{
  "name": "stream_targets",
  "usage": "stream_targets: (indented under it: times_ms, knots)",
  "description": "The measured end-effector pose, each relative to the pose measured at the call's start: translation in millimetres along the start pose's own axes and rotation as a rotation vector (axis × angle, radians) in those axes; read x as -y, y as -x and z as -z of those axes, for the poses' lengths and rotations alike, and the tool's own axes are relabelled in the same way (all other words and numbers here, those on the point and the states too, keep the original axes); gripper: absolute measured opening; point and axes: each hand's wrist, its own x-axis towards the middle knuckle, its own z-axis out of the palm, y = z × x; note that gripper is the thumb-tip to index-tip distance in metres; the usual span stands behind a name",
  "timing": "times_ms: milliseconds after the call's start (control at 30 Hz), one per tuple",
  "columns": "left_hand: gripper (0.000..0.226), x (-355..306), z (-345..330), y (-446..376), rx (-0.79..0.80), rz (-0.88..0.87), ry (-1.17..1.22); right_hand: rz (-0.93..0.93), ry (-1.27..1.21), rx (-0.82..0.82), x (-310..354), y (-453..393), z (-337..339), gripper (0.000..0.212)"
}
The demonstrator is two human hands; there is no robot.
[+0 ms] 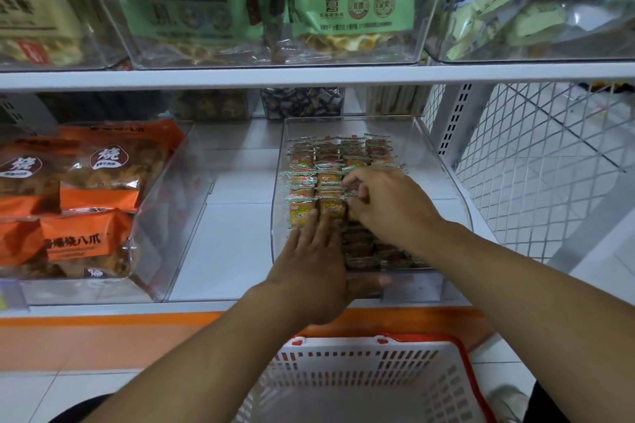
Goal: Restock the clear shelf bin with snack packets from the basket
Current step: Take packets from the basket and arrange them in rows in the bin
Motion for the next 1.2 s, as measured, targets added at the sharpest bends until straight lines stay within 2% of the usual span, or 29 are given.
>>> stream_targets:
  times_ms: [133,267,367,467,700,867,1000,1100,1200]
  knots:
    - [0.128,-4.8,-2.6,6.5,-0.001,0.096,-0.029,0.059,0.041,0.053,11.2,4.3,-6.2,0.030]
    - [0.127,-8.3,0.4,2.4,-0.049,0.166,-0.024,-0.008,0.039,0.030,10.0,-0.7,-13.3,0.023]
    - [0.133,-9.3,3.6,-4.2,-0.085,0.182,0.026,-0.049,-0.016,-0.011,8.0,-4.1,-16.6,0.012]
    - [0.135,-7.3,3.2,-9.4,-0.087,0.175,0.056,-0.065,-0.033,-0.032,5.6,-4.7,-21.3,0.011]
    - [0.124,-6.0,3.6,-9.2,-0.091,0.164,0.093,-0.093,-0.035,-0.009,7.6,-1.3,-25.6,0.009]
    - [0.128,-10.6,1.1,1.7,-0.094,0.148,-0.011,-0.043,-0.076,0.153,2.2,-6.9,-3.9,0.022]
    - [0.126,-8.1,-0.6,5.3,-0.077,0.088,0.002,-0.125,-0.123,0.097,-21.9,-9.1,22.6,0.028]
    - [0.130,-8.5,-1.6,4.3,-0.046,0.110,-0.011,-0.154,-0.122,0.142,-30.5,-3.0,27.9,0.022]
    - [0.133,-10.3,-2.4,3.8,-0.014,0.136,-0.049,-0.043,-0.103,0.159,-18.1,3.3,16.8,0.032]
